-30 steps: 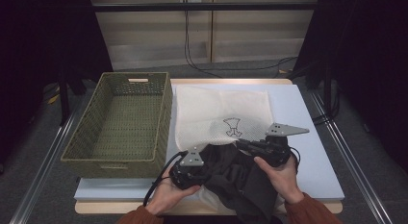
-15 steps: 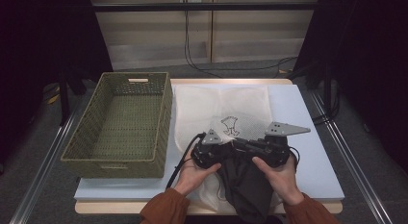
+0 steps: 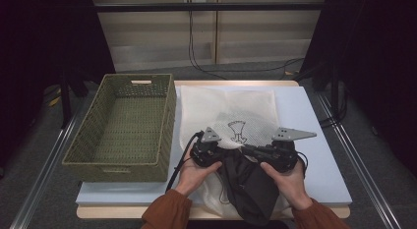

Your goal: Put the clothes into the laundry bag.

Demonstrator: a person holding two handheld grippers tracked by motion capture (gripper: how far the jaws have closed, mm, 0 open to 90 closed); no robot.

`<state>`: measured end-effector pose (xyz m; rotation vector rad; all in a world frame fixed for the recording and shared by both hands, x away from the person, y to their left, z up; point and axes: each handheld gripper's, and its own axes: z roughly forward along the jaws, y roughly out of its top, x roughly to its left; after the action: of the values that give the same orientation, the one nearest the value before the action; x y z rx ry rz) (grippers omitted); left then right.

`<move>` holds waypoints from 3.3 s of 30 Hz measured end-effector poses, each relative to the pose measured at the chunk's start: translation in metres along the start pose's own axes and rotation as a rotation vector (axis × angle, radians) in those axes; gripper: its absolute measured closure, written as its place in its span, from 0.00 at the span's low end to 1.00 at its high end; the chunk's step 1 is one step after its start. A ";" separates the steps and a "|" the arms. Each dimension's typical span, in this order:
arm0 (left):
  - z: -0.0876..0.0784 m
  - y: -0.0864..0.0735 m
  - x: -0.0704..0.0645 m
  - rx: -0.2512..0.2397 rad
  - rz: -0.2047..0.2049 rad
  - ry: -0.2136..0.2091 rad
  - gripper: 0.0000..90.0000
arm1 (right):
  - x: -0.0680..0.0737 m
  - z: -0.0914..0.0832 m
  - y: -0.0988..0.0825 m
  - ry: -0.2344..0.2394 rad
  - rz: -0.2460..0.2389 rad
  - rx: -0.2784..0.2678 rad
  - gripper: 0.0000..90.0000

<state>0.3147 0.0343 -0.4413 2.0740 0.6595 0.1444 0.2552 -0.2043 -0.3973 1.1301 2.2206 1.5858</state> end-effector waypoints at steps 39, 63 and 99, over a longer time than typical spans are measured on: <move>-0.013 -0.012 -0.078 0.003 0.157 -0.168 0.20 | -0.008 0.007 -0.009 -0.017 0.005 0.028 0.98; 0.028 -0.021 -0.046 0.099 0.077 -0.104 0.74 | -0.007 0.008 -0.009 -0.022 0.007 0.031 0.98; 0.015 0.014 -0.020 -0.051 0.021 0.023 0.77 | 0.002 0.004 0.004 0.059 0.041 -0.020 0.98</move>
<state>0.3085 0.0071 -0.4349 2.0334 0.6419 0.1953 0.2578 -0.1996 -0.3953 1.1452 2.2264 1.6752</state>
